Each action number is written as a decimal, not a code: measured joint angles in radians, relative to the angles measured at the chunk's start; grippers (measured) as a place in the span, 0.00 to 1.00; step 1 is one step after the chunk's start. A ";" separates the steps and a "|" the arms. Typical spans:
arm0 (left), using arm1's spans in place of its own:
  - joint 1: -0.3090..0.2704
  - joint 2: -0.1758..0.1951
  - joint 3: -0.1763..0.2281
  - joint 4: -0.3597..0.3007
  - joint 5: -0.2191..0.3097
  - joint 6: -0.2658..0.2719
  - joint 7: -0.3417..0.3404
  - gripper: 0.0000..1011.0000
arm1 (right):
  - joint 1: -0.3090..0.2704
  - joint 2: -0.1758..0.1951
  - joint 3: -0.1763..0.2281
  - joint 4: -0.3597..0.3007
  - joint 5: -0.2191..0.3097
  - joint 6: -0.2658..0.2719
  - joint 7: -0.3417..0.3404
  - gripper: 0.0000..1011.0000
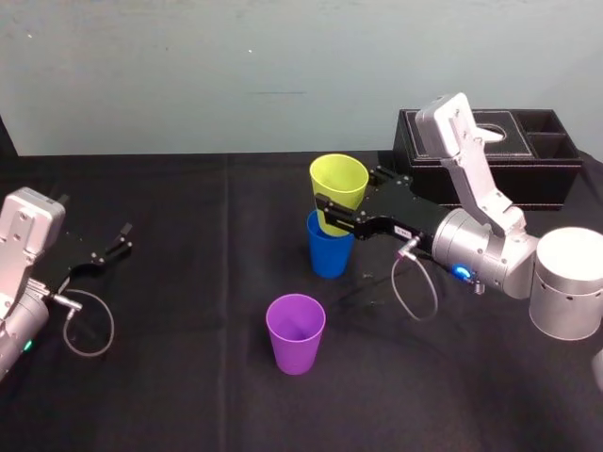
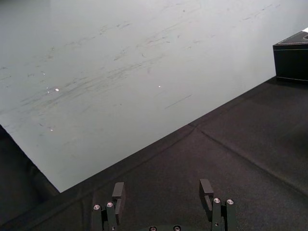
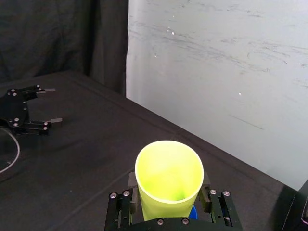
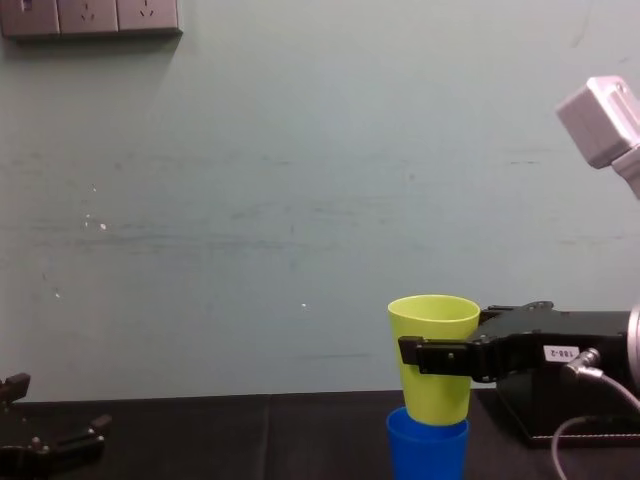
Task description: Stack the three plastic cups sequentially using one hand.
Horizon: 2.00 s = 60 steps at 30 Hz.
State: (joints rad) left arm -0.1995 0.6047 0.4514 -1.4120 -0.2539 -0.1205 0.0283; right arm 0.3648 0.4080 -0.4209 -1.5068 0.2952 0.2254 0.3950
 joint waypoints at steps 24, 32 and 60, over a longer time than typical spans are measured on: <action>0.000 0.000 0.000 0.000 0.000 0.000 0.000 1.00 | 0.050 -0.048 -0.008 0.114 -0.013 -0.034 0.018 0.73; 0.000 0.000 0.000 0.000 0.000 0.000 0.000 1.00 | 0.053 -0.054 -0.009 0.132 -0.015 -0.043 0.024 0.73; 0.000 0.000 0.000 0.000 0.000 0.000 0.000 1.00 | 0.044 -0.061 -0.015 0.174 -0.028 -0.067 0.031 0.73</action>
State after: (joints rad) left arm -0.1995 0.6047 0.4514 -1.4120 -0.2539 -0.1206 0.0283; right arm 0.4092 0.3469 -0.4356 -1.3327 0.2670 0.1583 0.4261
